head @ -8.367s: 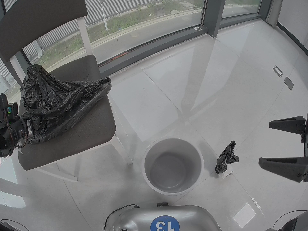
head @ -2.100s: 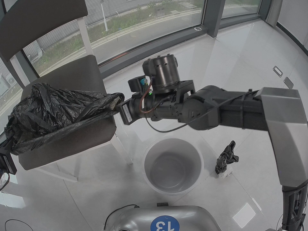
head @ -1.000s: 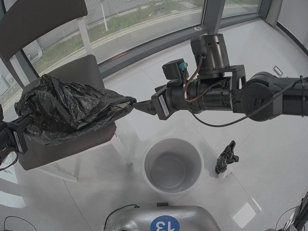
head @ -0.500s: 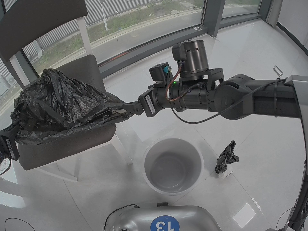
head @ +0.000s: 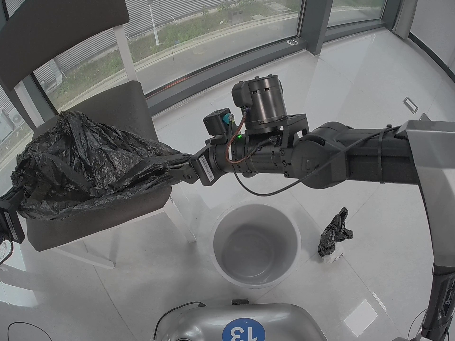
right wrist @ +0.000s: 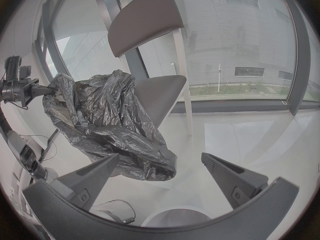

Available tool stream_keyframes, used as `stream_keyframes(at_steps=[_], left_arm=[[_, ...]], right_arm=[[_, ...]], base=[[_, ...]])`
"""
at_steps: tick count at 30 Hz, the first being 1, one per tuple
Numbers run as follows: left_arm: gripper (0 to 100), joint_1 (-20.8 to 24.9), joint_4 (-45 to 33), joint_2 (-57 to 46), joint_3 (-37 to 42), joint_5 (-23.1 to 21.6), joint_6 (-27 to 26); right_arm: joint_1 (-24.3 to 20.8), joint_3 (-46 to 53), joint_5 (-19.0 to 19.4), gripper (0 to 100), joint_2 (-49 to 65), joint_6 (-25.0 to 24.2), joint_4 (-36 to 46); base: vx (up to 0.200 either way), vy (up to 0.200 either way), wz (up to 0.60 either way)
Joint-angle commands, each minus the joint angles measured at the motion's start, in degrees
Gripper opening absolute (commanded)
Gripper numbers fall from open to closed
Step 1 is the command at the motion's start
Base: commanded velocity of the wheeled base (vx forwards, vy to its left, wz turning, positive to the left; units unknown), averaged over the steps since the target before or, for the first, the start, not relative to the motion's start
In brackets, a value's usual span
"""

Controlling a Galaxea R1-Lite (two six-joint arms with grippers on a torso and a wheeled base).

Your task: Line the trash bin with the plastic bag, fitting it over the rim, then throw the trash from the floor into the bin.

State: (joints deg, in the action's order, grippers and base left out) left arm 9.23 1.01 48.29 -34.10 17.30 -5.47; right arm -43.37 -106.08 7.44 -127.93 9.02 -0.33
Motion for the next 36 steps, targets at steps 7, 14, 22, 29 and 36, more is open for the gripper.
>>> stream_keyframes(at_steps=[7,14,22,29,36], left_arm=[[0,-0.44,0.48,-0.03,0.96,-0.07,0.02],[0,-0.79,0.04,-1.62,1.75,-0.07,0.11],[0,-0.79,-0.05,-2.85,2.90,-0.07,0.11],[0,-0.79,-0.05,-3.73,4.13,-0.07,0.02],[0,-0.79,-0.05,-3.64,4.21,-0.07,0.11]], right_arm=[[0.13,0.17,0.21,100,-1.27,0.12,-0.02],[0.84,-2.29,0.21,100,-3.91,0.03,-0.46],[1.71,-8.51,0.30,100,-7.07,-0.58,-0.11],[1.71,-8.51,1.35,100,-7.07,-0.50,-0.02],[1.19,-8.51,1.53,100,-8.04,-0.50,-0.37]], base=[[0.000,0.000,0.00],[0.000,0.000,0.00],[0.000,0.000,0.00],[0.000,0.000,0.00],[0.000,0.000,0.00]])
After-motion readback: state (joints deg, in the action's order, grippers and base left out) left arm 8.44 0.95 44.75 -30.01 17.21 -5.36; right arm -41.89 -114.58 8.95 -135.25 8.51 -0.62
